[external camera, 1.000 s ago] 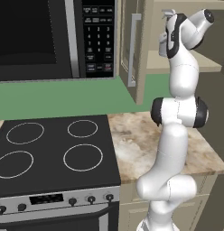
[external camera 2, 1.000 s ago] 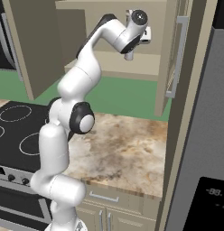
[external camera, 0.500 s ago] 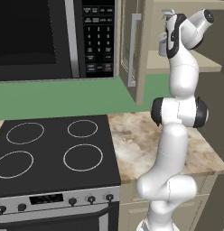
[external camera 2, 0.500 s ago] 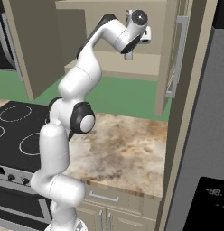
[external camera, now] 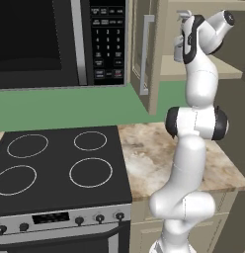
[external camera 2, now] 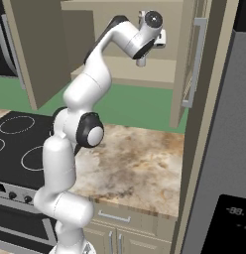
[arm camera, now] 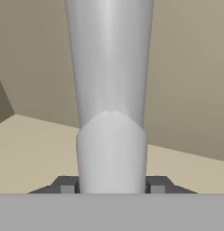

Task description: Move the cutting board and knife to the sink. Then move spray from the cabinet to the counter.

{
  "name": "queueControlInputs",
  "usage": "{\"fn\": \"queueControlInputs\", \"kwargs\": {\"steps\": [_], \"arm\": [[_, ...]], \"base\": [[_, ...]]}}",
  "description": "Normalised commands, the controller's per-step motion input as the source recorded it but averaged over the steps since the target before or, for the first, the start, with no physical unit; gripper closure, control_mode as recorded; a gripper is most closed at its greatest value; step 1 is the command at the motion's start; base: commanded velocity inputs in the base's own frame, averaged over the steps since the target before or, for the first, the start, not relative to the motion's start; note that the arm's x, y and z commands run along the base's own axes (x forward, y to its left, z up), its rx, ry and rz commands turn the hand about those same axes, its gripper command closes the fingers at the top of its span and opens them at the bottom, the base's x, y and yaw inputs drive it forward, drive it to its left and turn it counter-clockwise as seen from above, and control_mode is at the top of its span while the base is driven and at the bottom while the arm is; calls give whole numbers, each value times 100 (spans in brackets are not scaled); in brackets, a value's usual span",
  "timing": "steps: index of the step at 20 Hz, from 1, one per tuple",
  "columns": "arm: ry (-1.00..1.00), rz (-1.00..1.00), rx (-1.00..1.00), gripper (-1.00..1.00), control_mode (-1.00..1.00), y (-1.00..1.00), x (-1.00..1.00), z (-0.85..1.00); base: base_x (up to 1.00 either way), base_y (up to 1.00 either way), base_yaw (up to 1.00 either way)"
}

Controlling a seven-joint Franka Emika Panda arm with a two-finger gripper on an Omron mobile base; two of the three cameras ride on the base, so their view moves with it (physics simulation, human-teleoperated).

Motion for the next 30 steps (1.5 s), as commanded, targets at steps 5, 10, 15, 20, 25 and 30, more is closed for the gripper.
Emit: {"fn": "queueControlInputs", "kwargs": {"steps": [5,10,15,20,25,30], "arm": [[0,0,0,100,-100,0,0,-7],[0,0,1,100,-100,0,0,-6],[-3,0,2,100,-100,0,0,0],[-7,0,1,100,-100,0,0,0],[-6,0,0,100,-100,0,-4,0],[-3,0,0,100,-100,0,-12,0]], "base": [[0,0,0],[0,0,0],[0,0,0],[0,0,0],[0,0,0],[0,0,0]]}}
